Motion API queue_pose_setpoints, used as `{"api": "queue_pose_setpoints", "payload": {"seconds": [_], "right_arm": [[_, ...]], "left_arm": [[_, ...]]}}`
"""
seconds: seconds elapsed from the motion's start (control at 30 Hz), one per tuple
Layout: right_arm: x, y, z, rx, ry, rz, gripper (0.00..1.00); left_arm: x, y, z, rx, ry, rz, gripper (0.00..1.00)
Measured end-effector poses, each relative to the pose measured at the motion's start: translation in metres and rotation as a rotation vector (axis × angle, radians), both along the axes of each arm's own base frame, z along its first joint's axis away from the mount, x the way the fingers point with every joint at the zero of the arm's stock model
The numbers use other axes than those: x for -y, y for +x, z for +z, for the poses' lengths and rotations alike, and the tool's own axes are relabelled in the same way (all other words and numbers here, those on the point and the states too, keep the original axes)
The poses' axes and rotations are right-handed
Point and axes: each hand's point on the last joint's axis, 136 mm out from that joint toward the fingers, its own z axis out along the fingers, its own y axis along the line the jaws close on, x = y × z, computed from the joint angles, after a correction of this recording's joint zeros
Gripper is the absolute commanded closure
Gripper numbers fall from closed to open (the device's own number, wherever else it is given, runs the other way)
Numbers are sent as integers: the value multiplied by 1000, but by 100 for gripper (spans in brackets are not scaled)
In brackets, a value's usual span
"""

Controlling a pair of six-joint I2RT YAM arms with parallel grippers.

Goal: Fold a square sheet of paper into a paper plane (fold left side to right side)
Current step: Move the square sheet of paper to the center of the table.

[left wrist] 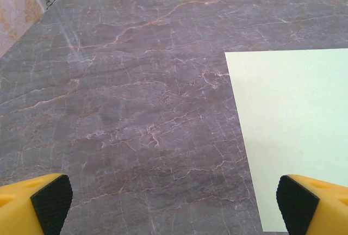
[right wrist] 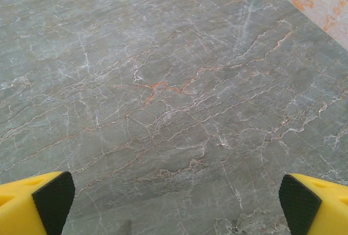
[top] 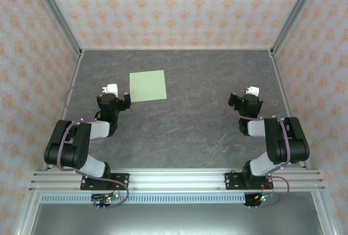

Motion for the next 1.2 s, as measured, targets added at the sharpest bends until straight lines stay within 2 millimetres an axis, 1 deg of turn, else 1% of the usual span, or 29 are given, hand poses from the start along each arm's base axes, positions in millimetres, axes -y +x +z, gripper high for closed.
{"api": "queue_pose_setpoints", "payload": {"seconds": [0.87, 1.0, 1.07, 1.1, 1.17, 1.2], "right_arm": [[0, 0, 0, 0, 0, 0, 0], [0, 0, 0, 0, 0, 0, 0], [0, 0, 2, 4, 2, -1, 0], [0, -1, 6, 7, 4, -2, 0], [0, -5, 18, 14, 10, -5, 0], [0, -8, 29, 28, 17, -8, 0]], "left_arm": [[0, 0, 0, 0, -1, -2, 0], [0, -1, -1, -25, 0, 1, 8], [0, -1, 6, -52, 0, -1, 6], [1, 0, 17, -52, -4, 0, 1], [3, 5, 47, -21, -24, 4, 1], [6, 7, 64, -4, -32, 7, 1]]}}
